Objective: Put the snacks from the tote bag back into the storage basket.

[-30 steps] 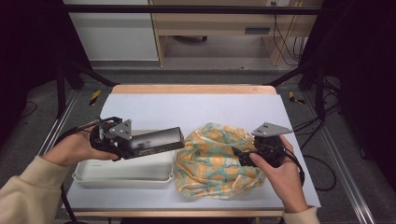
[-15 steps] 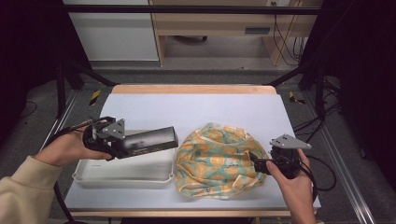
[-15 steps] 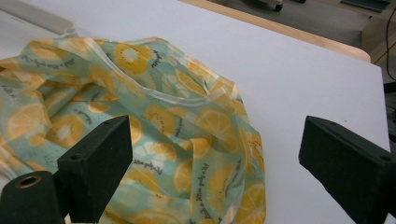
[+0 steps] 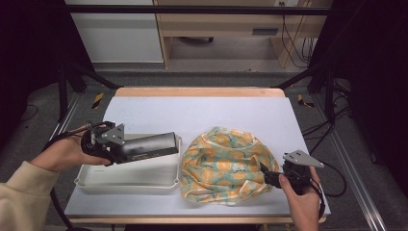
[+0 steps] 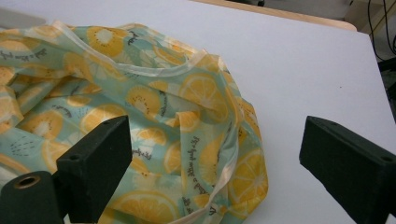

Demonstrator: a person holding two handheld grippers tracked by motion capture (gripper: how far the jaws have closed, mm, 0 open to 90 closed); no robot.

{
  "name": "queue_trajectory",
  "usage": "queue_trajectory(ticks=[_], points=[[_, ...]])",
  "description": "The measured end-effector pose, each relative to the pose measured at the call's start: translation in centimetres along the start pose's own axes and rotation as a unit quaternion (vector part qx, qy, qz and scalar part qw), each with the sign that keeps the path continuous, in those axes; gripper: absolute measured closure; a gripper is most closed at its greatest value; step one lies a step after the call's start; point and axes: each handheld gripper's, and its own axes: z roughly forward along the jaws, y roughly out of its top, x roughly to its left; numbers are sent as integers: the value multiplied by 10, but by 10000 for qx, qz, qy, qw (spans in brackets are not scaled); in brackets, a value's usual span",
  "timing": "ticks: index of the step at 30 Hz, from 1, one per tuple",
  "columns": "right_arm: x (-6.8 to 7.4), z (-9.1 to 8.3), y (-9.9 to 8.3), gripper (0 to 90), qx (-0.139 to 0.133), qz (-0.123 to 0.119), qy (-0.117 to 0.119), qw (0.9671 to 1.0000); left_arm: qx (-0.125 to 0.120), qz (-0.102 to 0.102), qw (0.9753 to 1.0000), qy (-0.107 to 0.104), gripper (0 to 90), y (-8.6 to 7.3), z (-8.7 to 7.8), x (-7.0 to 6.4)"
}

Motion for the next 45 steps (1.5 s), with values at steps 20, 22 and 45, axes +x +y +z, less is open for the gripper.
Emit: queue_trajectory(ticks=[20,22,45], points=[[-21,-8,-45,90,-68,478,-410,9980,54,82,9998,-178,435,-27,31,0],[-22,-7,-46,88,-58,492,-437,9978,77,123,9997,-200,434,-28,33,0],[-34,-13,-53,77,-99,712,-601,9956,202,467,9980,-368,434,-32,52,-4]])
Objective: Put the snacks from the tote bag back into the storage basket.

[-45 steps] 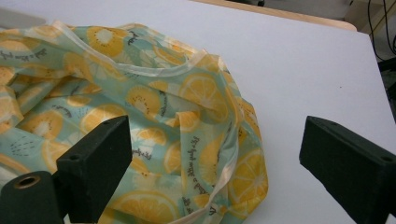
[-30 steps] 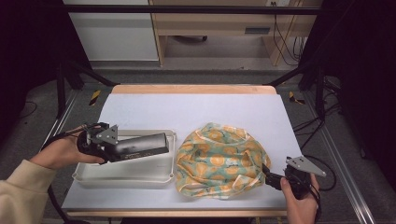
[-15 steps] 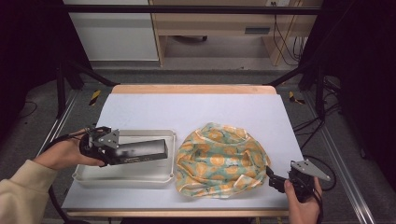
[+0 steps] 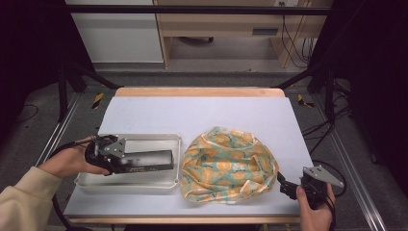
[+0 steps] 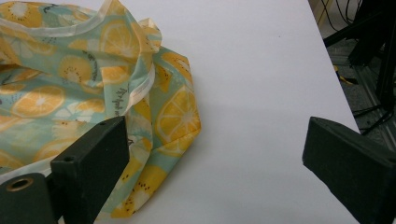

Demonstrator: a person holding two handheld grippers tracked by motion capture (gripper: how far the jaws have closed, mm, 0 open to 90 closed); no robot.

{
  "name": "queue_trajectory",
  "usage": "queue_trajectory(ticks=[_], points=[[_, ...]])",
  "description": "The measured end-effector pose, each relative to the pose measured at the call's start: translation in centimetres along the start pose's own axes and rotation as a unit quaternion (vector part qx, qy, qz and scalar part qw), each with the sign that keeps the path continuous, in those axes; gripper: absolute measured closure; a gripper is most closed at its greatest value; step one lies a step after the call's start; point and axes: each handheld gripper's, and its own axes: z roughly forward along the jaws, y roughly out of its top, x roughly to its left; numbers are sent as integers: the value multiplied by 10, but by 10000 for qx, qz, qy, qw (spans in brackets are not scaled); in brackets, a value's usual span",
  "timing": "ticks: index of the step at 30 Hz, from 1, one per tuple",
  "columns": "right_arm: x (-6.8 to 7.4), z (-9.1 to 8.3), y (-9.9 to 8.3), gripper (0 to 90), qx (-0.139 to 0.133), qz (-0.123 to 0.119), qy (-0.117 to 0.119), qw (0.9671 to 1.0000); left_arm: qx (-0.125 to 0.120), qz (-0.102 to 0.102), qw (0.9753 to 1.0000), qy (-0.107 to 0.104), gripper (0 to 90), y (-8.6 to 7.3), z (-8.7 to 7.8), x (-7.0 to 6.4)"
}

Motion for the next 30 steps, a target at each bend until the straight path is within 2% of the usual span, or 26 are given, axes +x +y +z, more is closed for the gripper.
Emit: queue_trajectory(ticks=[7,15,21,30], points=[[-5,1,-3,77,134,44,-25,9999,-27,24,10000,-32,434,1,3,0],[-5,5,-5,76,245,-18,-39,9997,-13,93,9999,-62,433,3,7,-1],[-5,6,-5,76,280,-52,-41,9996,-11,104,9999,-100,434,1,11,-2],[-5,7,-5,76,313,-98,-49,9994,-14,228,9996,-193,433,1,17,-6]])
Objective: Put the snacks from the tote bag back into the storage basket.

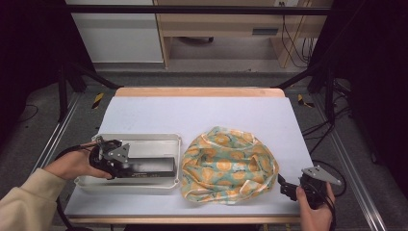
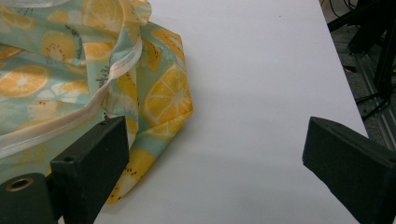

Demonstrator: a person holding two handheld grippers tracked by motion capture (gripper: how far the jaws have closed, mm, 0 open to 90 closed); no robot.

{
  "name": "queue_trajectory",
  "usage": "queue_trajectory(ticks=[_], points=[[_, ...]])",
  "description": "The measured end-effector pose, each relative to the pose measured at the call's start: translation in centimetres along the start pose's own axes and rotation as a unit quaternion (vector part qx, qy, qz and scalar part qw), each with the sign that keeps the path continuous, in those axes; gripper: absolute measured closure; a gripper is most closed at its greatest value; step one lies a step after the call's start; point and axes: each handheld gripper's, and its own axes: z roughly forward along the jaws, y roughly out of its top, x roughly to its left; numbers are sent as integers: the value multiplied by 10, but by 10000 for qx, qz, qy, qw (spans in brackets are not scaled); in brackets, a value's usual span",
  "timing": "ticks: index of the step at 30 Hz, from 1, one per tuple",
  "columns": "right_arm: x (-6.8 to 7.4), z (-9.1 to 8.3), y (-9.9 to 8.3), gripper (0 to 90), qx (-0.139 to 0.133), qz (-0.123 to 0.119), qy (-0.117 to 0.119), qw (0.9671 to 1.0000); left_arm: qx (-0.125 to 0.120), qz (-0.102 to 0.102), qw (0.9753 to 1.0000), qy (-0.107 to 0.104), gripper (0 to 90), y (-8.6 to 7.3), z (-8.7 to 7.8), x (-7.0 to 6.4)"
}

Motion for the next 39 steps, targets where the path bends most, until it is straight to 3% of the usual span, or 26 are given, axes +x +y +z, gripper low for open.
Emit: queue_trajectory(ticks=[13,39], points=[[1,0,0,76,13,7,26,10000,-87,-8,9999,-92,433,2,7,1],[3,3,-1,72,95,-13,36,9999,-148,-18,9986,-516,429,-6,20,12]])
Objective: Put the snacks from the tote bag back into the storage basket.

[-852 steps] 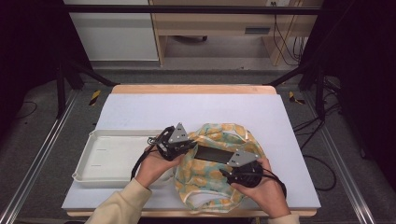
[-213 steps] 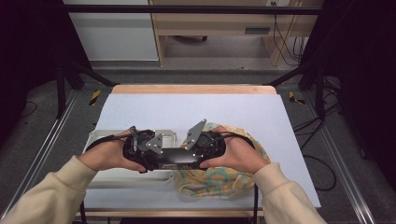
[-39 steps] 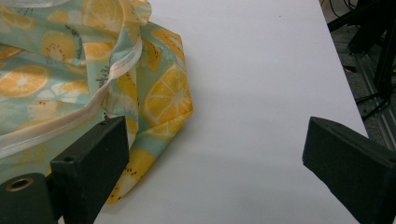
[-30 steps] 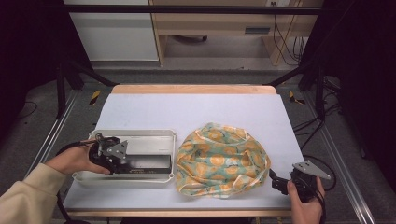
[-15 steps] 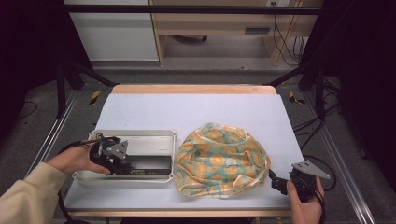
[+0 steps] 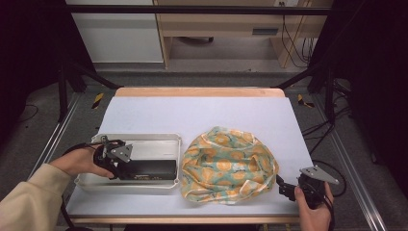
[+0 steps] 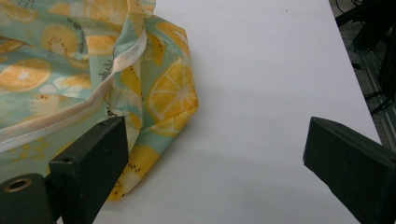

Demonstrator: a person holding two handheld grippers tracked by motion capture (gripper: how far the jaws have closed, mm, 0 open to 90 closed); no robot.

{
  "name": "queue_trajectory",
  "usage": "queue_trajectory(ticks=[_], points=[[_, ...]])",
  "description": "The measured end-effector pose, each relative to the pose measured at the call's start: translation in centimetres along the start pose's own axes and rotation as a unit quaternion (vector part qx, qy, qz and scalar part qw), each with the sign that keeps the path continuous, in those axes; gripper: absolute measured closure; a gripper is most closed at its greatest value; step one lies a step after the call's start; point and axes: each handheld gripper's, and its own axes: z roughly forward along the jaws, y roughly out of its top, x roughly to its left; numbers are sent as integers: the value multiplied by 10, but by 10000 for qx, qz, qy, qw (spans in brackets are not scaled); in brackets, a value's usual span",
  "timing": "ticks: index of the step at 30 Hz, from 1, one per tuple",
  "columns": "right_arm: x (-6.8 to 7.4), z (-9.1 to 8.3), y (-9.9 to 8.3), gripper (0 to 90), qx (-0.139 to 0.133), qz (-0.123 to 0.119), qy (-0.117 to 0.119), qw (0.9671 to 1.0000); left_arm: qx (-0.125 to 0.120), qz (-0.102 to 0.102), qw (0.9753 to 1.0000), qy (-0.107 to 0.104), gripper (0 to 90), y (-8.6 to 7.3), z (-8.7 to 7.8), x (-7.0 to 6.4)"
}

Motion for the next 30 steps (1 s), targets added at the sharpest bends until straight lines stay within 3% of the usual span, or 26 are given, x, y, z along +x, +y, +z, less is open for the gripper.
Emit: queue_trajectory(ticks=[15,30], points=[[1,1,0,70,35,-30,14,10000,-73,37,9999,-79,422,-1,1,5],[1,1,0,70,38,-31,28,10000,-191,-182,9996,81,316,0,-1,6]])
